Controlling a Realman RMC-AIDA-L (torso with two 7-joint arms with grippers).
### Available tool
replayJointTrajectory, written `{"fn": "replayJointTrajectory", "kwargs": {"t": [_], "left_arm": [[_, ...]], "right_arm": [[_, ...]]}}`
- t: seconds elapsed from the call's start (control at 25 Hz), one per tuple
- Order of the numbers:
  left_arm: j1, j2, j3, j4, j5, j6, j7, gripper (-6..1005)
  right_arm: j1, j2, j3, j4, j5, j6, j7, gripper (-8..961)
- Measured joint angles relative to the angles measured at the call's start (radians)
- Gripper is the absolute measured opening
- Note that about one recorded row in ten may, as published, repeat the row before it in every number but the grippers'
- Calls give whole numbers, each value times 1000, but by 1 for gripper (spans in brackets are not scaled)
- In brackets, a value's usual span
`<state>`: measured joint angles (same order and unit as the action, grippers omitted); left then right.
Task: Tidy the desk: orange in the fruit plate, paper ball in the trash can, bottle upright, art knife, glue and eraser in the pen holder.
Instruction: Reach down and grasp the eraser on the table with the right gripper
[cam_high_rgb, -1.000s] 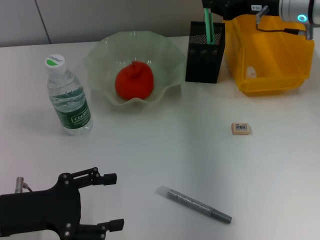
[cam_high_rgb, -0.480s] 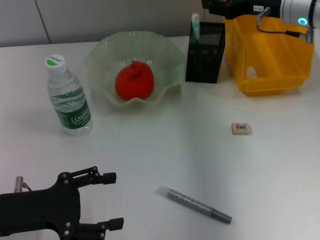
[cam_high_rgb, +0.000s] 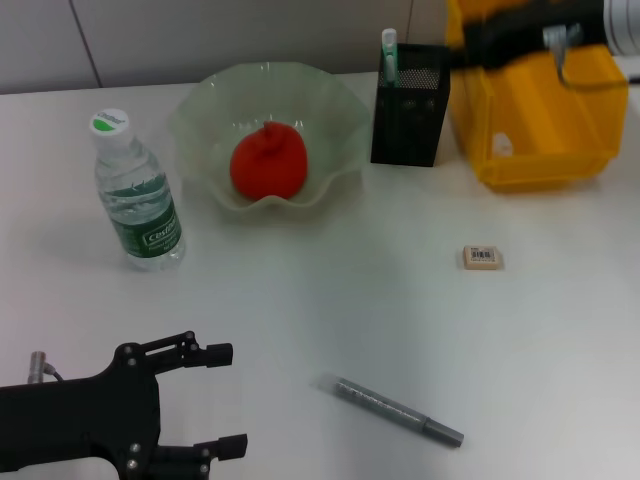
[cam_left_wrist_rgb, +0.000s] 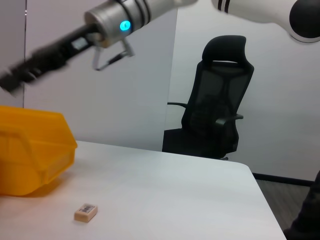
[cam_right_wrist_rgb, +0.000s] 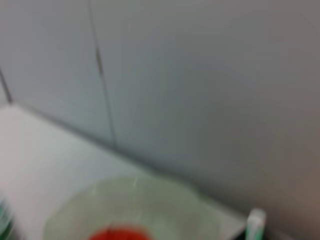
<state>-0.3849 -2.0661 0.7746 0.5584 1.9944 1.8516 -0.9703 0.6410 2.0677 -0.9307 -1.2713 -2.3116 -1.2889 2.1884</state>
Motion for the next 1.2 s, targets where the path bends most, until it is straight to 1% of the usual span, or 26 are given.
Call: {"fn": "replayJointTrajectory", "kwargs": {"t": [0.04, 0.08, 0.16, 0.24, 0.28, 0.36, 0.48, 0.56, 1.04, 1.2], "left_arm": [[-1, 0, -1, 0, 0, 0, -1, 860], [-2, 0, -1, 0, 0, 0, -1, 860], [-7, 0, -1, 0, 0, 0, -2, 860], [-8, 0, 0, 0, 0, -1, -3, 861], [-10, 0, 2, 0, 0, -1, -4, 861], [-12, 0, 3, 0, 0, -2, -7, 861], [-14, 0, 5, 0, 0, -2, -13, 861], [-14, 0, 5, 0, 0, -1, -13, 861], [-10, -2, 6, -1, 0, -3, -13, 861], [-12, -2, 5, -12, 0, -5, -13, 861]], "right_arm": [[23, -8, -48, -64, -96, -131, 108, 666], [23, -8, -48, -64, -96, -131, 108, 665], [62, -11, -83, -91, -180, -260, 175, 664], [110, -10, -140, -81, -263, -383, 219, 663], [122, -7, -173, -67, -295, -421, 235, 663], [138, 3, -251, -35, -380, -456, 258, 662], [143, 10, -318, 16, -456, -456, 267, 660], [152, 10, -327, 60, -460, -447, 266, 660], [155, 5, -327, 219, -505, -278, 170, 656], [151, 5, -325, 228, -505, -247, 146, 655]]}}
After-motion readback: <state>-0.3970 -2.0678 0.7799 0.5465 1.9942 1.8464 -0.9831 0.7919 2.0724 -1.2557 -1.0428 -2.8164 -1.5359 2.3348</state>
